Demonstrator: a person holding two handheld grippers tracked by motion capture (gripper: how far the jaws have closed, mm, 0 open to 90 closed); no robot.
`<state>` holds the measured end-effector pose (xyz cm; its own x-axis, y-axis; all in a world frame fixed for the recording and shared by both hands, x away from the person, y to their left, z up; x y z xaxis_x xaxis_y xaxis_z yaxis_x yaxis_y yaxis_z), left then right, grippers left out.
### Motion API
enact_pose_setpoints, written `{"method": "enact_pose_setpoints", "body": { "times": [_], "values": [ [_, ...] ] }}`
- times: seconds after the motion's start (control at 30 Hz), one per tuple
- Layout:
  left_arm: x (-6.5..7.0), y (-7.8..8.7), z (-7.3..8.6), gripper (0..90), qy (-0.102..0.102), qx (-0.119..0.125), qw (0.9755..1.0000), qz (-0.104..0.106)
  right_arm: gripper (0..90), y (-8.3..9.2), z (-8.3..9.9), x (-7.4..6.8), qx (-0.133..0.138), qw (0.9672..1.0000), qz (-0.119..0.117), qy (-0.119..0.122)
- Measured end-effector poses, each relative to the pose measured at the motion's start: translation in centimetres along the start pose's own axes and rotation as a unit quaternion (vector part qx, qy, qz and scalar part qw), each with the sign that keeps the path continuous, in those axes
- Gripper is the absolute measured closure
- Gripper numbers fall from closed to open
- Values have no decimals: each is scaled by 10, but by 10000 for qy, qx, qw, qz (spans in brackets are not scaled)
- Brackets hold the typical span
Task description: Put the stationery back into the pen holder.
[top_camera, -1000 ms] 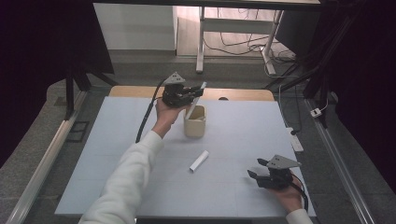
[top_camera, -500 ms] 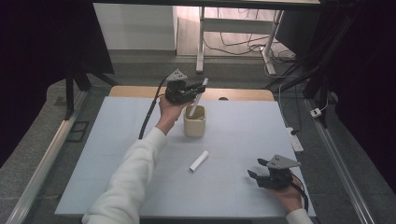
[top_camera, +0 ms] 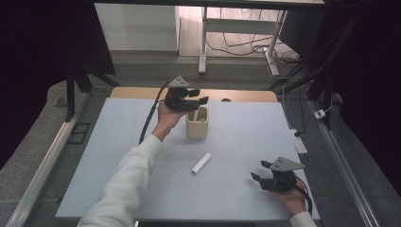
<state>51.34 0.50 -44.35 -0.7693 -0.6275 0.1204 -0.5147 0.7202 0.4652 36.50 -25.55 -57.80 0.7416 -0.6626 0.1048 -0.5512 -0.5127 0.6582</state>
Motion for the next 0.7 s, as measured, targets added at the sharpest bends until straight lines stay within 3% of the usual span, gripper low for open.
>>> {"method": "enact_pose_setpoints", "body": {
  "times": [0.5,0.7],
  "values": [
    [10,36,37,451,-13,-213,9997,-87,354,1,0,-1,-14,10000,12,13],
    [18,50,55,437,-105,-428,9990,-73,354,0,-1,-2,9,10000,19,22]
  ]
}}
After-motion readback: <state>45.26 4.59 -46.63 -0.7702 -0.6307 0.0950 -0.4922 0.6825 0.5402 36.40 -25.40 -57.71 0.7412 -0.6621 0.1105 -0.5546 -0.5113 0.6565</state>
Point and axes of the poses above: each handheld gripper's, and its own axes: y roughly backward along the jaws, z roughly out of its underside, x roughly to its right, the point moved 10 cm from there along -y, roughly forward along the jaws, and after that the axes turned 5 degrees about -x, right-handed, at the moved point
